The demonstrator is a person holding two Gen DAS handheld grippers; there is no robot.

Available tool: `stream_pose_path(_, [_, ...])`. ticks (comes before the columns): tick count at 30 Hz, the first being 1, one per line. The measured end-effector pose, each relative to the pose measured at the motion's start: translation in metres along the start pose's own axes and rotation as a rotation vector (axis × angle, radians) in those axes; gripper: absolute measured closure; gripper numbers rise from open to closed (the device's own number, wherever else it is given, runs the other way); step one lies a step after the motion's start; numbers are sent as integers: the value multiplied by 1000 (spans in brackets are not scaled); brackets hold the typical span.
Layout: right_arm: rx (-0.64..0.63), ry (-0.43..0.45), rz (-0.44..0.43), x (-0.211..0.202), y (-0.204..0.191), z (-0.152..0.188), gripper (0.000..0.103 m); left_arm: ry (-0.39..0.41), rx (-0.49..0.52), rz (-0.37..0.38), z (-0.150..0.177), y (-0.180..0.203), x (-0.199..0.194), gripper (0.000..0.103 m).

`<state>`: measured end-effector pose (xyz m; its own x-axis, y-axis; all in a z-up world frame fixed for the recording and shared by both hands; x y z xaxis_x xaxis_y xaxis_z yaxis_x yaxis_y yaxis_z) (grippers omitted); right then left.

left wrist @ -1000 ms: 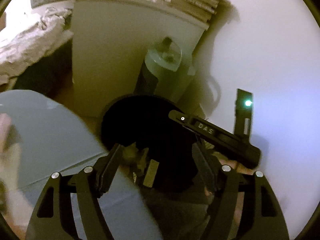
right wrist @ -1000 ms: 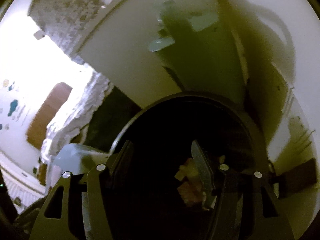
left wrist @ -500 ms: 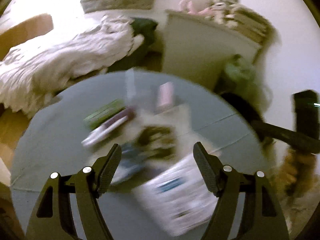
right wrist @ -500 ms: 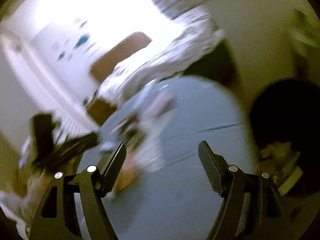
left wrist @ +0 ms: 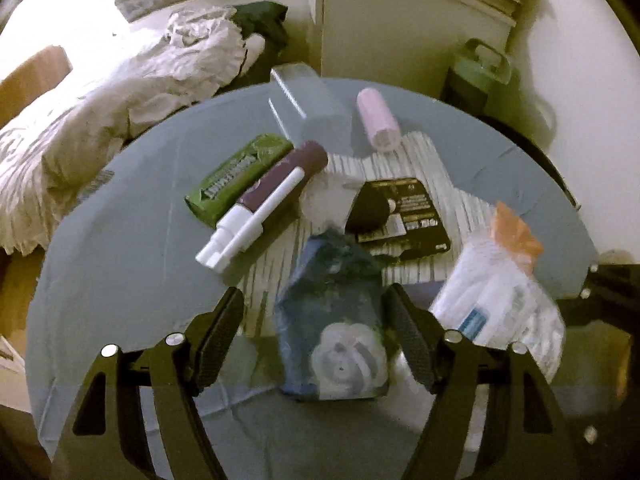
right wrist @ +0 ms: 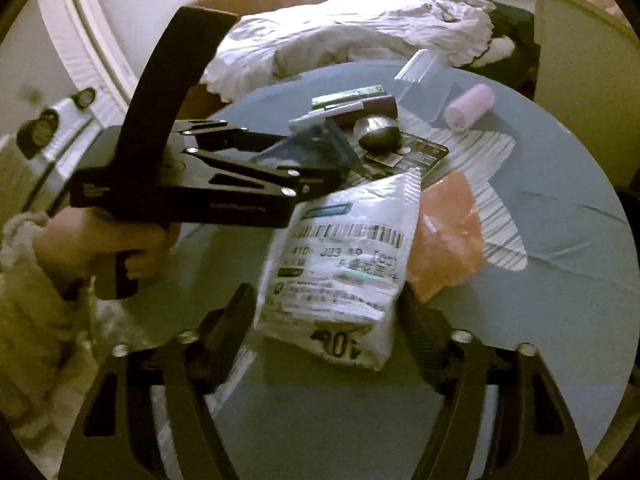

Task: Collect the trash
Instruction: 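Grasp the dark blue wipes pack with the left gripper while the right gripper grasps the white plastic bag, then carry the wipes pack and white bag over the bin and release both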

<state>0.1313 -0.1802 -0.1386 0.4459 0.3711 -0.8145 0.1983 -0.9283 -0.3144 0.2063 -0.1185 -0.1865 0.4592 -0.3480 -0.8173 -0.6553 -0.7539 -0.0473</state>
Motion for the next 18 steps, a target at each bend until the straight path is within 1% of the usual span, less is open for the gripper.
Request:
stream_pose_path(1, [6, 6, 2, 1, 0, -2, 48, 3, -1, 3, 0, 0, -1, 44])
stream_pose_path(2, [21, 15, -10, 0, 1, -4, 56, 3, -1, 3, 0, 0, -2, 47])
stream_pose_path(5, [55, 17, -48, 0, 7, -8, 64, 1, -3, 0, 2, 1, -4, 51])
stream_pose_path(8, [83, 29, -94, -8, 13, -8, 68, 15, -18, 1, 7, 4, -10, 53])
stream_pose_path(11, [102, 67, -128, -22, 17, -7, 69, 42, -69, 7, 10, 4, -22, 55])
stream_pose_path(14, [133, 138, -143, -45, 33, -8, 70, 86, -101, 5, 8, 9, -39, 55])
stream_pose_path(17, [189, 231, -171, -77, 57, -15, 70, 152, -119, -1, -9, 21, -60, 55])
stream_pose_path(18, [209, 277, -169, -91, 68, -18, 70, 184, -124, 2, -19, 28, -68, 55])
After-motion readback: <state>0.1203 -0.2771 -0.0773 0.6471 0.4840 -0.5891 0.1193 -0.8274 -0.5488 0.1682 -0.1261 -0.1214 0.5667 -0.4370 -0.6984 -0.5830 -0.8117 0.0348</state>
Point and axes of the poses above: each gripper's, at about its wrist camera, not at the fingertips, and x roughly the way its jaws point, y to its right, z to its underside, the point moved 7 cm from there along x, roughly the way its jaws point, and after that the axes turned 7 degrees about x, right-handed, at the moved point
